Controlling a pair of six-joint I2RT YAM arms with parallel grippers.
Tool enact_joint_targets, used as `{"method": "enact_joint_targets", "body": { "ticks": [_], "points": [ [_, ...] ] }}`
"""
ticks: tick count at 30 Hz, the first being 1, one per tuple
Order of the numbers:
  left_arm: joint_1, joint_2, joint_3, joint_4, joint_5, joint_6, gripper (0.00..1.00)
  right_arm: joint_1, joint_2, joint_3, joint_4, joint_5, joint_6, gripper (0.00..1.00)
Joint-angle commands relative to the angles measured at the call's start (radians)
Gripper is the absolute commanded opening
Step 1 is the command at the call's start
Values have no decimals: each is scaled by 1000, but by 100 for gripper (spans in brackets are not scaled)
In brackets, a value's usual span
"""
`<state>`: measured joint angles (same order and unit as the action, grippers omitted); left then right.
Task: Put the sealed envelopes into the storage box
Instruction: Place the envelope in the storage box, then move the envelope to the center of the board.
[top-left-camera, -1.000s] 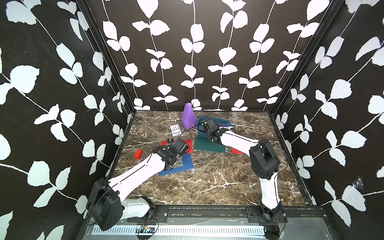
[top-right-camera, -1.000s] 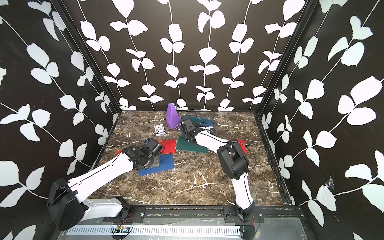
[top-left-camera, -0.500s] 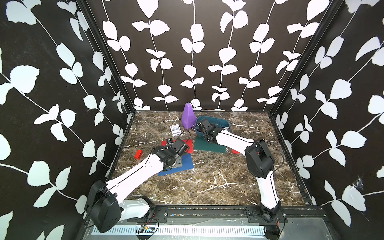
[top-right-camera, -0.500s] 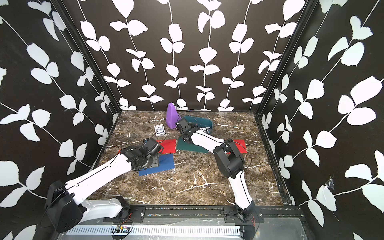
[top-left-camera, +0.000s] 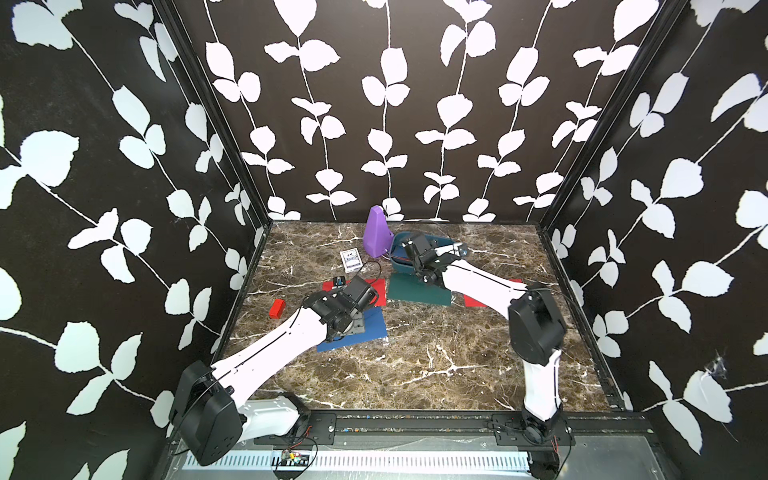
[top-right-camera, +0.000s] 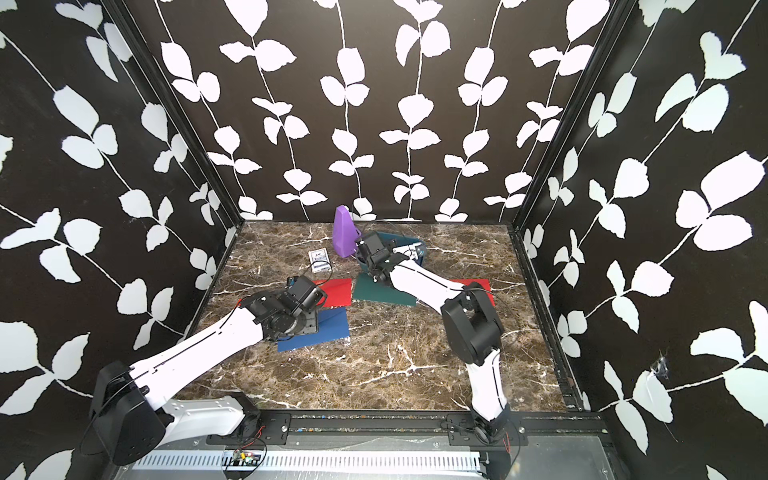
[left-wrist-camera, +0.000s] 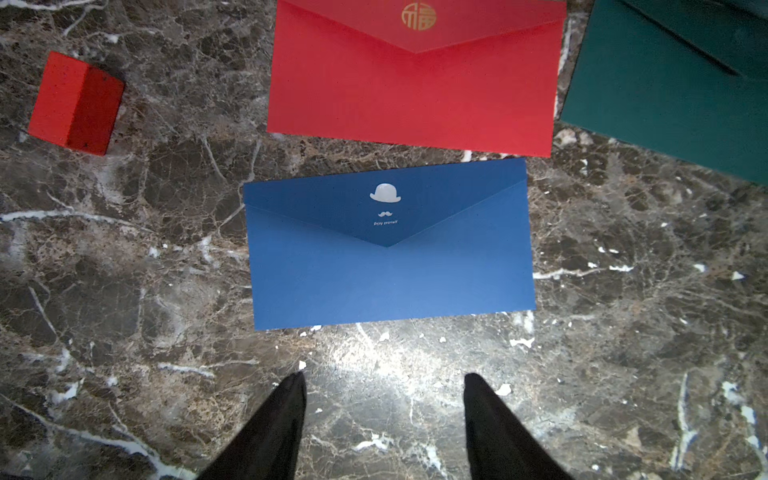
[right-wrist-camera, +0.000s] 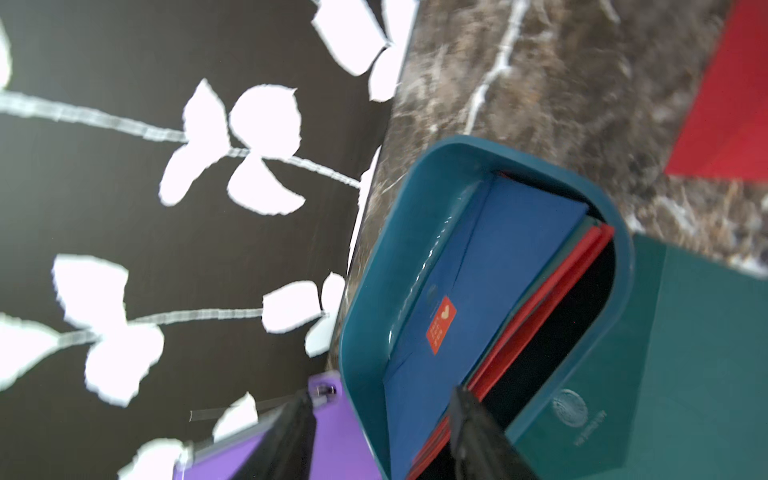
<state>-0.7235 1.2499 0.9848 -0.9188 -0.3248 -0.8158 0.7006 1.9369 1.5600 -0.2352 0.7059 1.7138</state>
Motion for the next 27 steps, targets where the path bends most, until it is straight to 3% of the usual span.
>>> {"method": "enact_joint_targets", "body": {
  "ticks": [1, 4, 9, 13, 16, 20, 27],
  "points": [
    [-5, 24, 23, -50, 9, -9, 63, -29, -113, -75, 57, -94, -414, 75],
    [-5, 50, 6, -82, 14, -22, 63, -46, -212, -177, 33, -162, -622, 98],
    [-5, 63, -77, -14, 49, -21, 64, -60, -400, -415, 29, -231, -809, 99],
    [-4, 109, -102, 72, 56, 8, 63, -13, -410, -378, -184, -254, -1023, 99],
    [-4, 141, -88, 108, 53, 13, 64, 47, -367, -321, -381, -158, -1143, 99],
    [1, 162, -46, 107, 33, 7, 64, 19, -394, -391, -392, -176, -1107, 99],
    [60, 192, 9, 102, -32, 21, 65, -119, -517, -558, -216, -424, -1054, 99]
  ]
}}
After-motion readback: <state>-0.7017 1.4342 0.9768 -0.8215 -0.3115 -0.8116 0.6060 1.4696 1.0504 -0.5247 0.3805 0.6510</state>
